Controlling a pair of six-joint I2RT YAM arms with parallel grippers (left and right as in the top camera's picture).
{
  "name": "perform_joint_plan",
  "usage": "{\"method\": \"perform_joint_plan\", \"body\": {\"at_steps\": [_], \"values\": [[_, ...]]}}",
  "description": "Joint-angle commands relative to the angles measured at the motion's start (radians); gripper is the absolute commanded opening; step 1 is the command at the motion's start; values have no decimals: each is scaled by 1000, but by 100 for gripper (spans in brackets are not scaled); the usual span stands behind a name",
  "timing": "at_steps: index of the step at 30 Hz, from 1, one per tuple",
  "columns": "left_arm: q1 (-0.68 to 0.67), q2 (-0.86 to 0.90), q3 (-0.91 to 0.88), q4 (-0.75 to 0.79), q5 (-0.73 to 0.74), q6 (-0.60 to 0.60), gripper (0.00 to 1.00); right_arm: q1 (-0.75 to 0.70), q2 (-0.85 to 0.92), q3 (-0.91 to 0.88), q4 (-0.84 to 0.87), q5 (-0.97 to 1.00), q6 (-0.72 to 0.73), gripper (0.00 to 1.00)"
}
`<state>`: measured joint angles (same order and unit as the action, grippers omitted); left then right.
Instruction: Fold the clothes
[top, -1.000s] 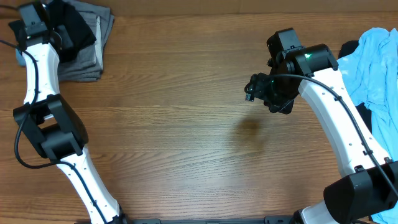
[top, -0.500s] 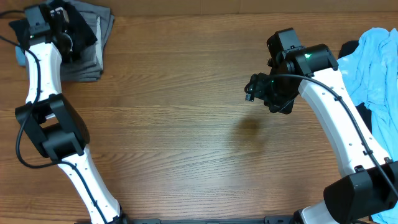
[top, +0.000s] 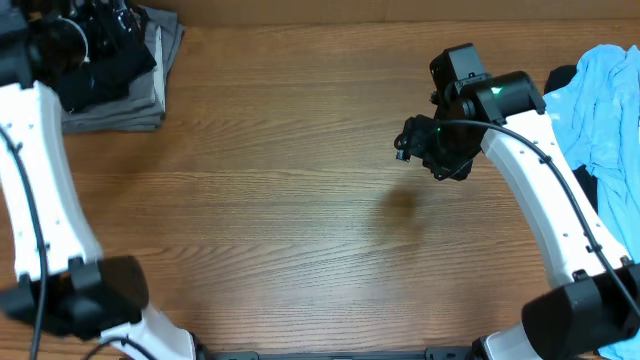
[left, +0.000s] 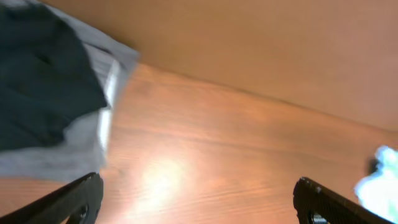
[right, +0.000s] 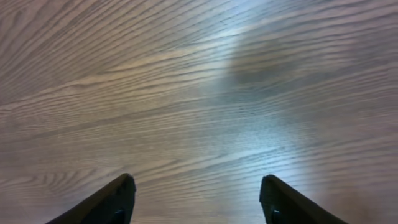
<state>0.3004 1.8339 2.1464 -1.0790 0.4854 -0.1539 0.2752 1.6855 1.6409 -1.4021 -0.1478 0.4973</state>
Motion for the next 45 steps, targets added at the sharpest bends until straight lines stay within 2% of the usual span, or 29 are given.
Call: {"method": "perform_joint_plan", "body": {"at_steps": [1,4,7,11,18,23,27,29,33,45], "values": [[-22,-74,8,-101,89,61,100,41,-111,7,-18,77,1,68],[-76,-122,-13,-208,80,128,100,109,-154,-10,-22,130,2,68],[-148,-174,-92,-241,56,157,100,185,-173,-41,-30,192,54,69],[-201,-301,-280,-159,6,111,100,267,-193,-68,-66,275,137,69],[-203,-664,-631,35,-46,94,100,326,-316,-68,-70,326,141,72],[-203,-894,-825,132,-111,85,100,326,-415,-69,-1,524,169,72],[-203,-990,-952,164,-172,46,100,326,-431,-69,56,650,169,75],[-203,-999,-1003,180,-182,34,100,324,-419,-69,95,699,169,99],[-203,-973,-1062,195,-181,33,100,324,-390,-69,154,704,169,100],[-203,-771,-1079,195,-182,34,100,324,-355,-69,114,704,169,100]]}}
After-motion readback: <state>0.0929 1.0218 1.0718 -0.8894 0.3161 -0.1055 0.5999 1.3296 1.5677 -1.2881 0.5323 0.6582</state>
